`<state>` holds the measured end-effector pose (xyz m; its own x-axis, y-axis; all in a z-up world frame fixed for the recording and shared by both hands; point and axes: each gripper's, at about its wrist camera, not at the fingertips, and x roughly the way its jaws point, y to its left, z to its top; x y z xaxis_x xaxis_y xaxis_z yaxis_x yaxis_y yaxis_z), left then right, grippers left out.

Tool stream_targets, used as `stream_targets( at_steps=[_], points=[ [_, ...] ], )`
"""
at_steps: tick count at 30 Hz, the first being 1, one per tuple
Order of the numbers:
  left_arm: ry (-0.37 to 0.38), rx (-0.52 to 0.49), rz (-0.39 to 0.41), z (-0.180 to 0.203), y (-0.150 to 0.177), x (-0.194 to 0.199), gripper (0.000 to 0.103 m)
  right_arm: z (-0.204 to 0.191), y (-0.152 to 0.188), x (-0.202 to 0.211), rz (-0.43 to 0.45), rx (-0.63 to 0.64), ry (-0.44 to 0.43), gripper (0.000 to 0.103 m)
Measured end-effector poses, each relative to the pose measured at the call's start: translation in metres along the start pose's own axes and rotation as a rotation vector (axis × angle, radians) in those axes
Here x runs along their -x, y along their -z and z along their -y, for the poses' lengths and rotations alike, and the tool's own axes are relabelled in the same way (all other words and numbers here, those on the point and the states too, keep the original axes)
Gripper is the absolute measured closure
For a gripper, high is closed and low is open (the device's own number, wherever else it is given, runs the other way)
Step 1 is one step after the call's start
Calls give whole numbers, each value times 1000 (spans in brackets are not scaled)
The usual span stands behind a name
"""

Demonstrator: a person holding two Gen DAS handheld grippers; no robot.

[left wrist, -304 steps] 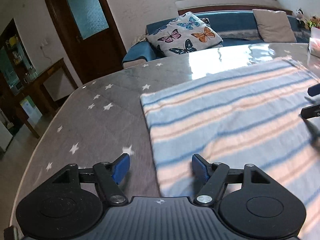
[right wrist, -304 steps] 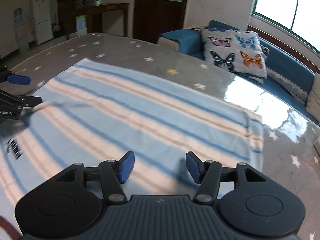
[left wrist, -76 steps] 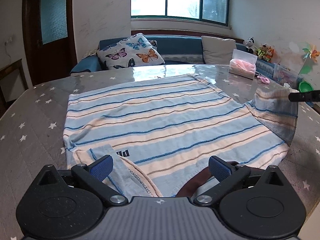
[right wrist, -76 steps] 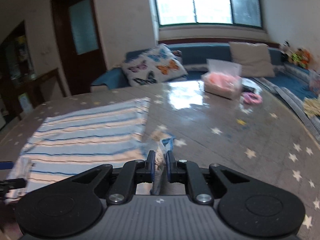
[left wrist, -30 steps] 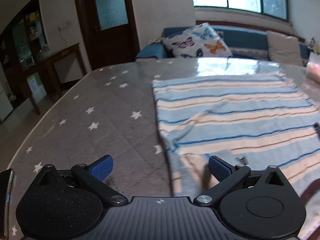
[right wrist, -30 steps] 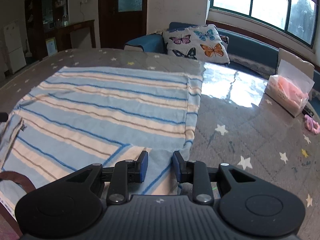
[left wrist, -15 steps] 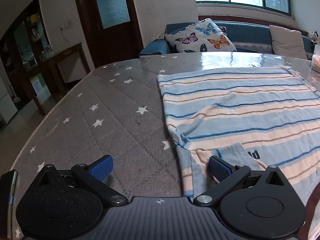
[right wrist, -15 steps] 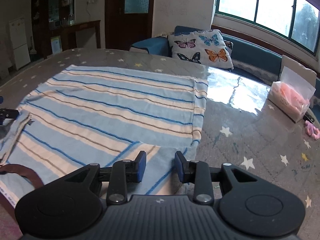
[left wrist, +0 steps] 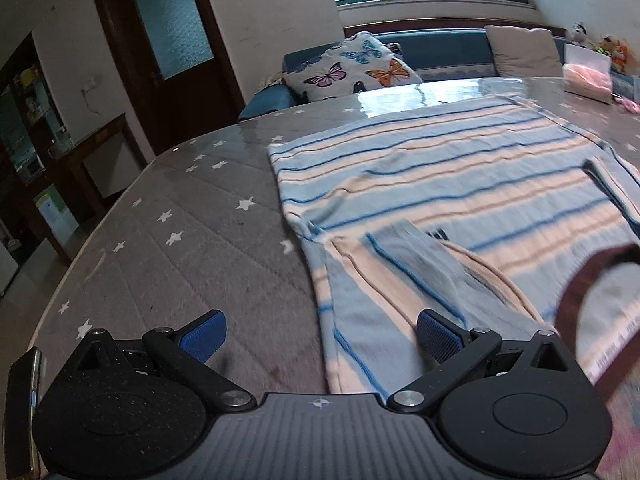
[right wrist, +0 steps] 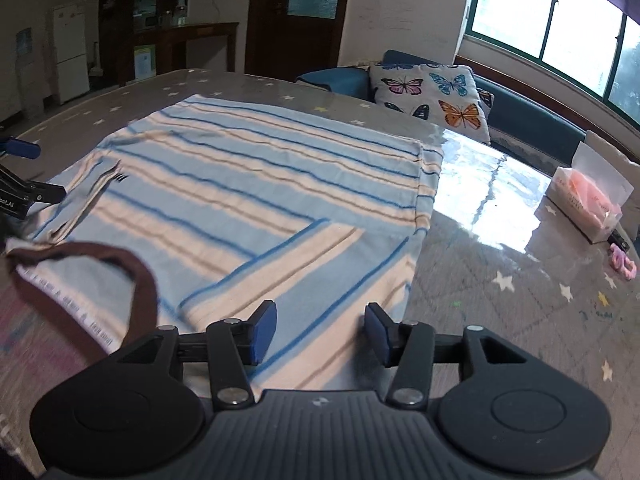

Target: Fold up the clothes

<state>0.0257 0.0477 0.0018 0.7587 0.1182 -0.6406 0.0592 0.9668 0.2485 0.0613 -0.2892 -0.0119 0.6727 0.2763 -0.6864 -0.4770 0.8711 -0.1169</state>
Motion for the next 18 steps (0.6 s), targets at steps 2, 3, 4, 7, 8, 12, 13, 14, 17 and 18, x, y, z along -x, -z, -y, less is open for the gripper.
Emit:
stream_targets(
  at_steps=[2,3,4,7,8,12,13,14,17,18],
  points=[
    [3,-30,8,4,5,7,0,-5,5,6,8,18,3,52],
    [6,-50,15,7,7,11,0,-8,8,9,8,34,9,52],
    [8,-70,21,10,10,15,0,-9,9,11,8,42,9,52],
    [2,-138,43,18,16,26,0,-17,13,18,12,87,11,52],
    [9,-166,55,19,19,32,0,-18,14,20,11,102,12,52],
    [80,-246,102,19,28,56,0,-21,20,35,0,163,-9,52],
    [98,-259,108,18,31,60,1,-22,22,39,-3,185,-13,52],
    [118,-275,112,19,33,63,1,-23,23,41,-6,198,-16,52],
    [181,-340,111,24,39,69,6,-25,28,48,-22,244,-43,52],
    [191,-362,106,26,39,68,9,-25,28,49,-25,252,-50,52]
  ],
)
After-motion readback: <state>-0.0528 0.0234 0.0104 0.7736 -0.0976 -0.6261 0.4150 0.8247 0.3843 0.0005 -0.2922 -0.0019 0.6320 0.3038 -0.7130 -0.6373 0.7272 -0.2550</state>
